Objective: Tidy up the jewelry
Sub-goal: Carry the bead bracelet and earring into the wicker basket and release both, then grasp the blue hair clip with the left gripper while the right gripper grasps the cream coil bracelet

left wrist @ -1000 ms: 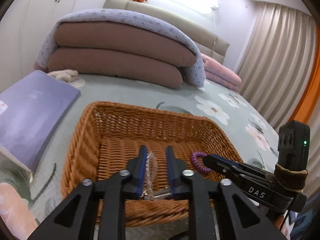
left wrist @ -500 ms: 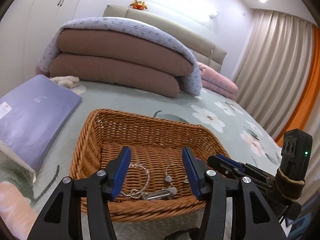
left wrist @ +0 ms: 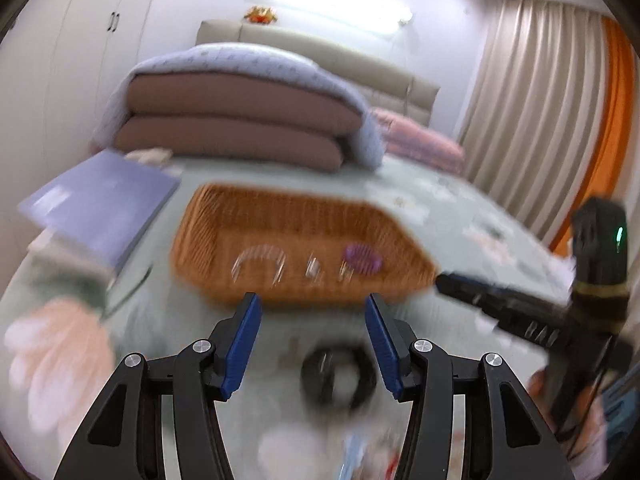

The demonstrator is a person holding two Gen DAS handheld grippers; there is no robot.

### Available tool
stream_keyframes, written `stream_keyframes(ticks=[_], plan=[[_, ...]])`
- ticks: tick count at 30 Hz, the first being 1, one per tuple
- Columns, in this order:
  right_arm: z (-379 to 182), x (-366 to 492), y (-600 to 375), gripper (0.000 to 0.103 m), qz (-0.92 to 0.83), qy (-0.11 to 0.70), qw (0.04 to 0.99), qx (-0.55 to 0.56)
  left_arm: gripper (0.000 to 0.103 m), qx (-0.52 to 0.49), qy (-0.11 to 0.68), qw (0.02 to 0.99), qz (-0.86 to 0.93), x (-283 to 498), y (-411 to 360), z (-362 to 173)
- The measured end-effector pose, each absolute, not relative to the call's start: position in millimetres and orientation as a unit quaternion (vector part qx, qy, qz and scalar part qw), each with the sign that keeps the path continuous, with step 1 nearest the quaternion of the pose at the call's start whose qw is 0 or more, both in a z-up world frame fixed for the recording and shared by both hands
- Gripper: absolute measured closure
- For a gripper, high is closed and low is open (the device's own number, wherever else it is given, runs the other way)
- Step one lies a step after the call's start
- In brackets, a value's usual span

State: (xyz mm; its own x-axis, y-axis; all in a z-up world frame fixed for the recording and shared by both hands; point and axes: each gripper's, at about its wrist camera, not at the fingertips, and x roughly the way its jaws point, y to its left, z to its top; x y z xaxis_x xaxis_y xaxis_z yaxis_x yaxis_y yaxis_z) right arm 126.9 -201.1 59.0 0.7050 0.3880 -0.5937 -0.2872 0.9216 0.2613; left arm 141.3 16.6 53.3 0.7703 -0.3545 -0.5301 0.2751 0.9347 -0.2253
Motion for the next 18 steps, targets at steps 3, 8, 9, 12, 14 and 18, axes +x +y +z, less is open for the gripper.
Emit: stream_keyframes(ticks=[3, 8, 9, 12, 14, 18], plan=[[43.2, 99.8, -198.9, 0.073, 0.198, 0.364, 0.909, 0.047, 0.047, -0.066, 0.315, 0.931, -0.170, 106.9, 24.5, 34.6], [0.3, 70.0, -210.0, 0.073, 0.219, 0.362, 0.905, 0.039, 0.047, -0.051, 0.344, 0.919, -0.183, 74.9, 26.0, 1.1], [-9.7, 69.9, -212.7, 0.073, 0.223, 0.371, 0.900, 0.050, 0.048, -0.042, 0.344, 0.921, -0.179, 72.6, 24.6, -3.3], [-12.7, 70.3, -211.6, 0.073, 0.236, 0.382, 0.892, 0.050, 0.048, -0.038, 0.345, 0.921, -0.177, 71.9, 22.8, -7.6], [-10.2, 66.5, -210.4, 0.073, 0.246, 0.373, 0.893, 0.046, 0.048, -0.037, 0.340, 0.919, -0.194, 71.5, 23.2, -6.6], [-16.5, 64.4, -198.0, 0.073, 0.240, 0.384, 0.891, 0.013, 0.048, -0.022, 0.366, 0.905, -0.218, 73.9, 14.5, -13.8]])
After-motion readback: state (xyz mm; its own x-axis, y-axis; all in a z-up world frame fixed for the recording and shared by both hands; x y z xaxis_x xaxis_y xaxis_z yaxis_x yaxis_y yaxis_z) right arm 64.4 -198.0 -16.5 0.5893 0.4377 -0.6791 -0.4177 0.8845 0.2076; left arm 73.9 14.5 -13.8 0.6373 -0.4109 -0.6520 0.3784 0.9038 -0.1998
